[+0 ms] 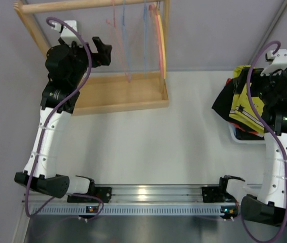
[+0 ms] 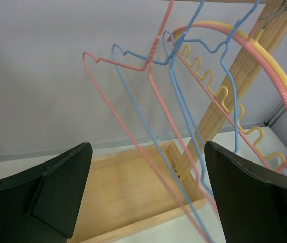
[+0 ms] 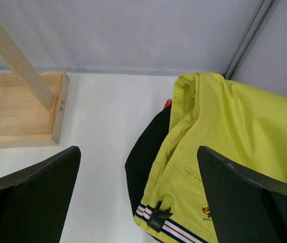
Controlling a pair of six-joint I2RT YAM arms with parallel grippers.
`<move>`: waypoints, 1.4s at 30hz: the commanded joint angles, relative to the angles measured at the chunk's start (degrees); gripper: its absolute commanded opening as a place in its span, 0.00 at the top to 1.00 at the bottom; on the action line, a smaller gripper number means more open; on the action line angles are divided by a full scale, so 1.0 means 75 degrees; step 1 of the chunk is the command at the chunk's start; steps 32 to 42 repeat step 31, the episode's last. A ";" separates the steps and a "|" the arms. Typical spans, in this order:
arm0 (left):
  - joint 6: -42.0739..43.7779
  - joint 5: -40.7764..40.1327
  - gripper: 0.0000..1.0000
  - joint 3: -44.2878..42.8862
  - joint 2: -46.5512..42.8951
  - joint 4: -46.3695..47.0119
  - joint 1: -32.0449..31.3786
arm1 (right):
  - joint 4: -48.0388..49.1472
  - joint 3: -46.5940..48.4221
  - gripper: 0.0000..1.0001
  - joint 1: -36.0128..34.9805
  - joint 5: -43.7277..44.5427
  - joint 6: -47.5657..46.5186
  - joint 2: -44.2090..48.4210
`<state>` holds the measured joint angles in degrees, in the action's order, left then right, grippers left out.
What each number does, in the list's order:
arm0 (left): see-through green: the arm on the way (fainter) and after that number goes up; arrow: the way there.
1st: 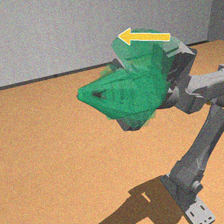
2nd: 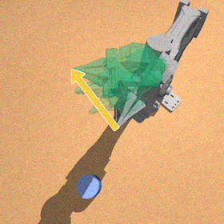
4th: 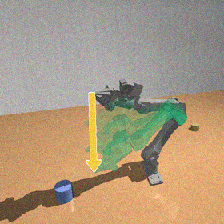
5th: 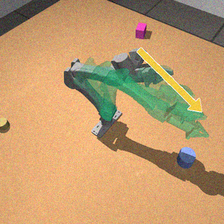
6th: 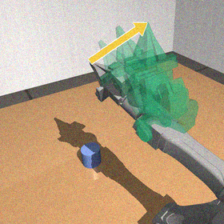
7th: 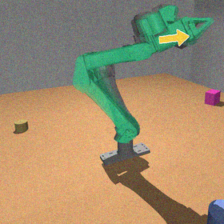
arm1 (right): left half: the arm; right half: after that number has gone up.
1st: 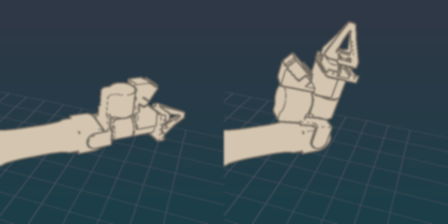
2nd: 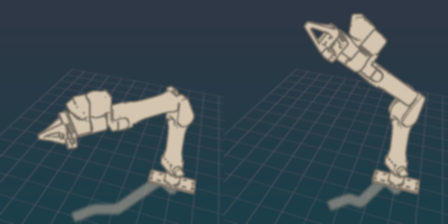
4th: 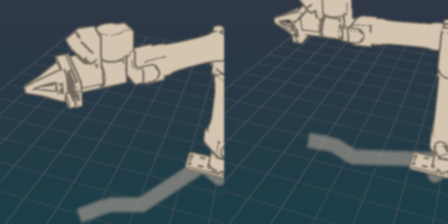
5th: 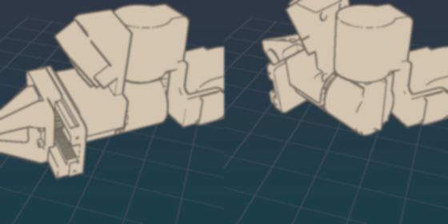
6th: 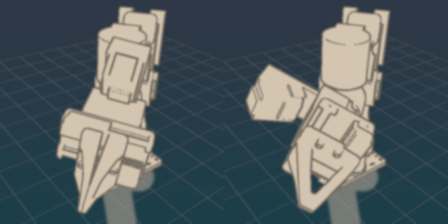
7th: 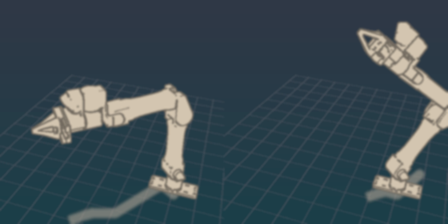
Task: Remove the trousers from the hanger
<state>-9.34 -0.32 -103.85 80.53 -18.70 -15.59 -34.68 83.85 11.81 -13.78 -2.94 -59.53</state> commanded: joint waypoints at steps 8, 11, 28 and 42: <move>0.0212 0.1331 0.02 0.2548 -0.1924 -0.1220 0.2009 | 0.0417 -0.0550 0.01 0.0019 -0.1536 -0.0170 -0.0114; 0.0611 0.1319 0.01 0.3369 -0.2440 -0.1923 0.2021 | 0.0276 -0.0925 0.01 -0.0005 -0.1924 -0.0206 -0.0056; 0.0895 0.1050 0.01 0.5269 -0.3800 -0.3683 0.2032 | -0.0532 -0.3411 0.01 -0.1282 -0.1561 -0.1295 0.1678; 0.0987 0.1015 0.01 0.5141 -0.3730 -0.3741 0.2021 | -0.0754 -0.3365 0.01 -0.1294 -0.1573 -0.1319 0.1703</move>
